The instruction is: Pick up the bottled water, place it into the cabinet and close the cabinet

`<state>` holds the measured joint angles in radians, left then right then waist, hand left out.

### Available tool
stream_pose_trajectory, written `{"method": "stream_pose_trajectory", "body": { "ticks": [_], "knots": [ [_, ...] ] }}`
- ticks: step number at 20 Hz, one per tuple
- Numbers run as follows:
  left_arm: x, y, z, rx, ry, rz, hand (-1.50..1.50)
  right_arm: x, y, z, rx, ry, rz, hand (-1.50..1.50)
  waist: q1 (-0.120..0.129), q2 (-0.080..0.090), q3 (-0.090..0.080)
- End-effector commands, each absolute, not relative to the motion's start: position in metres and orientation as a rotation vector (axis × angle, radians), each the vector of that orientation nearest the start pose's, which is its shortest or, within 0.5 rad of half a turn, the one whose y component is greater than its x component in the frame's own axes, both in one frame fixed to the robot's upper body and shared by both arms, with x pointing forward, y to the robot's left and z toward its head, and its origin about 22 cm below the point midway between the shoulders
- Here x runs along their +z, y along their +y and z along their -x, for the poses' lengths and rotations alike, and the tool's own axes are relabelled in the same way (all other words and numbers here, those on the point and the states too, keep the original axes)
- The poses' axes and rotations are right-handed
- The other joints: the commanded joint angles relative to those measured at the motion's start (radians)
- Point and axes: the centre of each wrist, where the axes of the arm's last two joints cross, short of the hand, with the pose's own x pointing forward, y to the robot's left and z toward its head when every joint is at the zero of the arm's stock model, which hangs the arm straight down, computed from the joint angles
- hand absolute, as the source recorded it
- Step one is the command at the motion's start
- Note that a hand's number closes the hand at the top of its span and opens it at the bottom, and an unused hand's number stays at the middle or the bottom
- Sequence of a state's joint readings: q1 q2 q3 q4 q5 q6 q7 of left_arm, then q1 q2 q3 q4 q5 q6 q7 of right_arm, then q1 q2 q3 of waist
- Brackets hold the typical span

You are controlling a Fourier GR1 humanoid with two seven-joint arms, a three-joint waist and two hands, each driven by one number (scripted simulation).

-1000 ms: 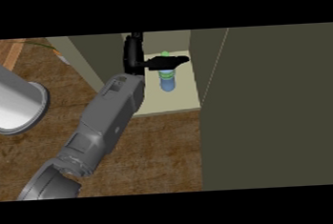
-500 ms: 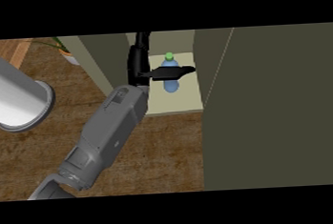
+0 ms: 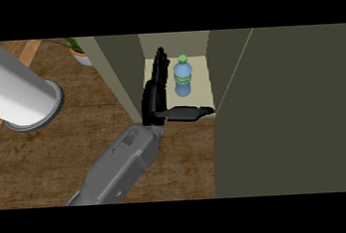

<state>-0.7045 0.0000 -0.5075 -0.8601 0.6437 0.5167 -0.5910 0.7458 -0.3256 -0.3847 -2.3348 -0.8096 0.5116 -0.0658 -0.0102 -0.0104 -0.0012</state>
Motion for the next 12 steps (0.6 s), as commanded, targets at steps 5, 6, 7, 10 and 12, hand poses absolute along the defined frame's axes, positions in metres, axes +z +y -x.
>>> {"method": "stream_pose_trajectory", "body": {
  "ticks": [5, 6, 7, 10, 12],
  "knots": [
    [-0.001, 0.058, -0.267, 0.126, -1.855, 0.295, -1.5, 0.164, -0.333, -0.047, 0.155, -1.894, -0.218, -1.5, 0.022, -0.004, 0.0],
    [-0.009, 0.052, -0.253, 0.133, -1.858, 0.301, -1.5, 0.155, -0.333, -0.061, 0.151, -1.903, -0.231, -1.5, 0.026, 0.004, 0.0],
    [-0.012, 0.055, -0.239, 0.123, -1.836, 0.288, -1.5, 0.159, -0.329, -0.048, 0.158, -1.903, -0.232, -1.5, 0.016, -0.001, 0.0],
    [-0.022, 0.086, -0.227, 0.083, -1.801, 0.371, 1.5, 0.163, -0.324, -0.049, 0.219, -1.89, -0.261, 1.5, 0.012, 0.003, 0.0],
    [-0.008, 0.088, -0.206, 0.054, -1.808, 0.386, 1.5, 0.156, -0.328, -0.056, 0.228, -1.883, -0.282, 1.5, 0.021, 0.002, 0.001]
  ]
}}
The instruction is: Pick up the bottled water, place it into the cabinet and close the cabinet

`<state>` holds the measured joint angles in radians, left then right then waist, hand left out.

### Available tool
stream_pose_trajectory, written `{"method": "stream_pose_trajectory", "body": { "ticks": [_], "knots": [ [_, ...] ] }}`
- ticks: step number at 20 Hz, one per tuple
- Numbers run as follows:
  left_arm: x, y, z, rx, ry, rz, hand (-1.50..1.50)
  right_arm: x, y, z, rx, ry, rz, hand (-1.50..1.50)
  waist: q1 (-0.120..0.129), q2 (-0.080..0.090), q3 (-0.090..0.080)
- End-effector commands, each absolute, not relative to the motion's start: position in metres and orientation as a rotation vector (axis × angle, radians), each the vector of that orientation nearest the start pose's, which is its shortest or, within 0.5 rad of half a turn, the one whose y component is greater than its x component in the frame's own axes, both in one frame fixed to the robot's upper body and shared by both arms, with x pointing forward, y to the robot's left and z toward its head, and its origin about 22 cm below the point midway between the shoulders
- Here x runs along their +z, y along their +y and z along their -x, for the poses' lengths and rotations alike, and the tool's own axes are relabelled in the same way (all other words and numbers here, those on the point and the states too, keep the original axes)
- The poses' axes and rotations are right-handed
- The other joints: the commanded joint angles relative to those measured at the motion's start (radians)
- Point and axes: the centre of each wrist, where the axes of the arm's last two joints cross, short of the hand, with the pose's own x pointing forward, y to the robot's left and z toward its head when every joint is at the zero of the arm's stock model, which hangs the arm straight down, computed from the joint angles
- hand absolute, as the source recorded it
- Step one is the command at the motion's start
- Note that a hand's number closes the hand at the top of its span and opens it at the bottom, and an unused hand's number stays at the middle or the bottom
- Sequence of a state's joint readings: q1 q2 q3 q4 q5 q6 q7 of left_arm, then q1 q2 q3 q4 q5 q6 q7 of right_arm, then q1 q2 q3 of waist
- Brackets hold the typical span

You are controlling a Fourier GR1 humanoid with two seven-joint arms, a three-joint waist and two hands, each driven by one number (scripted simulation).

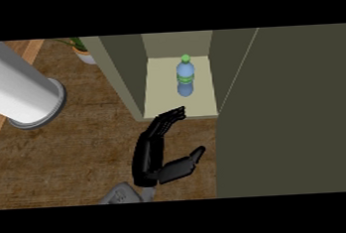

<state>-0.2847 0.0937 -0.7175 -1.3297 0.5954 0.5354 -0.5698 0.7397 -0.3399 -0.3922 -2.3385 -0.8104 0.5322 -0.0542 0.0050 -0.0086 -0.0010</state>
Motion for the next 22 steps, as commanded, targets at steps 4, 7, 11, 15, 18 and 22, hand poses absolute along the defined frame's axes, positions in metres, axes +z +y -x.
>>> {"method": "stream_pose_trajectory", "body": {
  "ticks": [4, 7, 11, 15, 18, 22],
  "knots": [
    [0.008, 0.111, -0.206, 0.056, -1.839, 0.416, 1.5, 0.161, -0.318, -0.045, 0.321, -1.835, -0.358, 1.5, -0.012, -0.001, 0.0],
    [-0.001, 0.143, -0.18, 0.019, -1.821, 0.388, 1.5, 0.16, -0.315, -0.047, 0.352, -1.815, -0.36, 1.5, -0.003, 0.0, -0.001],
    [0.005, 0.183, -0.171, 0.001, -1.819, 0.341, 1.5, 0.164, -0.322, -0.047, 0.436, -1.755, -0.398, 1.5, -0.003, 0.0, -0.001],
    [0.017, 0.202, -0.173, 0.001, -1.836, 0.325, 1.5, 0.167, -0.307, -0.052, 0.576, -1.708, -0.518, 1.5, -0.003, 0.001, -0.002],
    [0.019, 0.224, -0.162, -0.007, -1.856, 0.293, 1.5, 0.176, -0.295, -0.047, 0.575, -1.775, -0.539, 1.5, -0.006, -0.003, -0.004],
    [0.031, 0.245, -0.155, 0.03, -1.864, 0.323, -1.5, 0.176, -0.295, -0.047, 0.618, -1.79, -0.557, 1.5, -0.01, -0.007, -0.005]
  ]
}}
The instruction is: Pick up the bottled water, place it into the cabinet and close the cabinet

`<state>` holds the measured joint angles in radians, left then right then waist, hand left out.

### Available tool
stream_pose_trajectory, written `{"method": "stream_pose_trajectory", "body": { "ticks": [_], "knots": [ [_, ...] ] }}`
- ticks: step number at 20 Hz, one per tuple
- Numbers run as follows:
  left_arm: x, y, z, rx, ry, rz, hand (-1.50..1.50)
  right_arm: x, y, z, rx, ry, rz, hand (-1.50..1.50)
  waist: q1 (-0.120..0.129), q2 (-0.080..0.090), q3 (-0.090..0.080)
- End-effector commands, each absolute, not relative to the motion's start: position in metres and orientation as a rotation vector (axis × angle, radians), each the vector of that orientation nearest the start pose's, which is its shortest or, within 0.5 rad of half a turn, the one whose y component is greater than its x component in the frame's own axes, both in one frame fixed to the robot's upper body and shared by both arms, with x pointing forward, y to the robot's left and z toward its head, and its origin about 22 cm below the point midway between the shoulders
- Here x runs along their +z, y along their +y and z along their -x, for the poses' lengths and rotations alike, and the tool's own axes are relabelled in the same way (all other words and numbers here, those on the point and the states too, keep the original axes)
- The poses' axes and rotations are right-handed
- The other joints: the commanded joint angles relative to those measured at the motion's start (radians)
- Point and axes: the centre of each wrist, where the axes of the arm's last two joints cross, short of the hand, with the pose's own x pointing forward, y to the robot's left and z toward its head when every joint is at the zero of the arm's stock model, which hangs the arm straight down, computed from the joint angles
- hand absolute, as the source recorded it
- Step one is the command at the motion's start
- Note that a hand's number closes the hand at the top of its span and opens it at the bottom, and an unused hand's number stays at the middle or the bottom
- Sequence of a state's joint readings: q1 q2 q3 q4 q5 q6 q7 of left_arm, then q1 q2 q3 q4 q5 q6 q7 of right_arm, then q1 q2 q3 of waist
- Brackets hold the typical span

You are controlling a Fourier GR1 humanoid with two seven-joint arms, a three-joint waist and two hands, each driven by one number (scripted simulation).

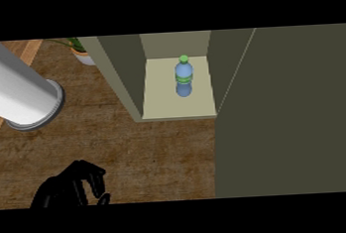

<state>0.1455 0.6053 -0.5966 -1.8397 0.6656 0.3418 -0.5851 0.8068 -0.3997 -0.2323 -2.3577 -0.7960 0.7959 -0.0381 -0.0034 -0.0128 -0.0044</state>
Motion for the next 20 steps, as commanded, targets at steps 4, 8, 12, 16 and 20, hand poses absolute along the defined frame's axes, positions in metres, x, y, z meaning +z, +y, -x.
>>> {"method": "stream_pose_trajectory", "body": {
  "ticks": [4, 8, 12, 16, 20],
  "knots": [
    [0.043, 0.263, -0.157, 0.043, -1.907, 0.293, -1.5, 0.178, -0.283, -0.05, 0.676, -1.766, -0.622, 1.5, 0.005, -0.004, -0.004],
    [0.049, 0.29, -0.153, 0.061, -1.894, 0.225, -1.5, 0.175, -0.278, -0.053, 0.712, -1.735, -0.676, 1.5, 0.008, -0.007, -0.005],
    [0.057, 0.302, -0.146, 0.048, -1.883, 0.216, -1.5, 0.179, -0.272, -0.058, 0.777, -1.728, -0.737, 1.5, 0.022, -0.014, -0.009],
    [0.059, 0.314, -0.142, 0.063, -1.883, 0.207, -1.5, 0.178, -0.264, -0.065, 0.809, -1.732, -0.778, 1.5, 0.023, -0.016, -0.012],
    [0.068, 0.32, -0.141, 0.06, -1.888, 0.248, -1.5, 0.179, -0.258, -0.077, 0.892, -1.708, -0.803, 1.5, 0.039, -0.019, -0.015]
  ]
}}
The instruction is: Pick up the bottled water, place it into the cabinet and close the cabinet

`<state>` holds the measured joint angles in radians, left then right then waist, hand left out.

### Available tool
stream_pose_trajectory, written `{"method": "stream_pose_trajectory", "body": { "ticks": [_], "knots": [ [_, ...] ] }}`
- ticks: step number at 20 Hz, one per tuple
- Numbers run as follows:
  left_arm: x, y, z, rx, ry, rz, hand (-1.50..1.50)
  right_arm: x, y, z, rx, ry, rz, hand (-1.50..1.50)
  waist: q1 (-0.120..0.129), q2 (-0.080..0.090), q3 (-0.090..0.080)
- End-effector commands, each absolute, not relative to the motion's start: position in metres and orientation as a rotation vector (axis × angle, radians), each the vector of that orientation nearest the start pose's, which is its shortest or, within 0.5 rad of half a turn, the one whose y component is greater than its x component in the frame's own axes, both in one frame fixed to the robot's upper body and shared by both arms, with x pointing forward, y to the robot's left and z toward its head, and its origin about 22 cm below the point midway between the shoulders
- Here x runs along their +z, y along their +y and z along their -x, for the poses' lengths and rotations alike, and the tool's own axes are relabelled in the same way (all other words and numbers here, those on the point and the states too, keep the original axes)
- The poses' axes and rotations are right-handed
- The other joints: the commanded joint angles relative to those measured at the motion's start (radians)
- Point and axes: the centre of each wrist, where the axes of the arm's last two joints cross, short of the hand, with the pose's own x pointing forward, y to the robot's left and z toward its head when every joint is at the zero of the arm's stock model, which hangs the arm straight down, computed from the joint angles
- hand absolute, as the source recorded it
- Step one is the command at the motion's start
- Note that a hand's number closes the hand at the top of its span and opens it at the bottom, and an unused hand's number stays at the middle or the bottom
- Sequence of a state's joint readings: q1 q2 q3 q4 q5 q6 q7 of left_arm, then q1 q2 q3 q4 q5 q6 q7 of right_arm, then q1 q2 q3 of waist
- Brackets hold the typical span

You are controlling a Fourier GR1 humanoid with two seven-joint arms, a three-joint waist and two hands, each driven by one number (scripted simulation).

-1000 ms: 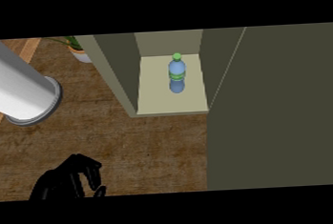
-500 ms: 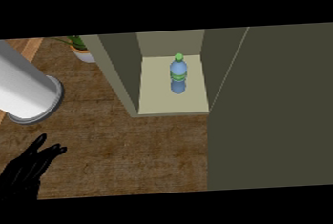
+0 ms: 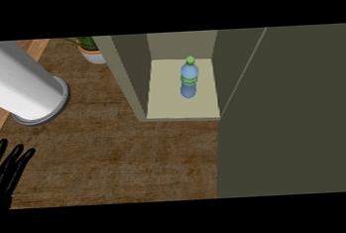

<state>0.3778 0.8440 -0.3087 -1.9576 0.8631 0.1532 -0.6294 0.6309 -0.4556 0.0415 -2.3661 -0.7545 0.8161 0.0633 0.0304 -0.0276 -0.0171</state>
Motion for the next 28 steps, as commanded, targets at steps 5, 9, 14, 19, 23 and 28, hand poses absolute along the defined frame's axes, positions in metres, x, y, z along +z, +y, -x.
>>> {"method": "stream_pose_trajectory", "body": {
  "ticks": [5, 9, 14, 19, 23, 28],
  "knots": [
    [0.065, 0.336, -0.133, 0.059, -1.849, 0.22, -1.5, 0.177, -0.249, -0.089, 0.955, -1.668, -0.824, 1.5, 0.011, -0.01, -0.006],
    [0.065, 0.345, -0.127, 0.063, -1.842, 0.214, -1.5, 0.176, -0.239, -0.097, 0.898, -1.68, -0.854, 1.5, 0.014, -0.009, -0.007],
    [0.067, 0.357, -0.123, 0.05, -1.841, 0.216, -1.5, 0.169, -0.222, -0.11, 0.849, -1.653, -0.901, 1.5, 0.028, -0.009, -0.009],
    [0.069, 0.369, -0.117, 0.024, -1.826, 0.222, -1.5, 0.166, -0.201, -0.123, 0.826, -1.621, -0.934, 1.5, 0.046, -0.014, -0.009],
    [0.076, 0.376, -0.119, 0.035, -1.854, 0.228, -1.5, 0.171, -0.179, -0.134, 0.814, -1.62, -0.968, 1.5, 0.057, -0.008, -0.006],
    [0.083, 0.389, -0.119, 0.021, -1.871, 0.223, -1.5, 0.178, -0.153, -0.152, 0.746, -1.631, -0.98, 1.5, 0.063, -0.002, -0.004]
  ]
}}
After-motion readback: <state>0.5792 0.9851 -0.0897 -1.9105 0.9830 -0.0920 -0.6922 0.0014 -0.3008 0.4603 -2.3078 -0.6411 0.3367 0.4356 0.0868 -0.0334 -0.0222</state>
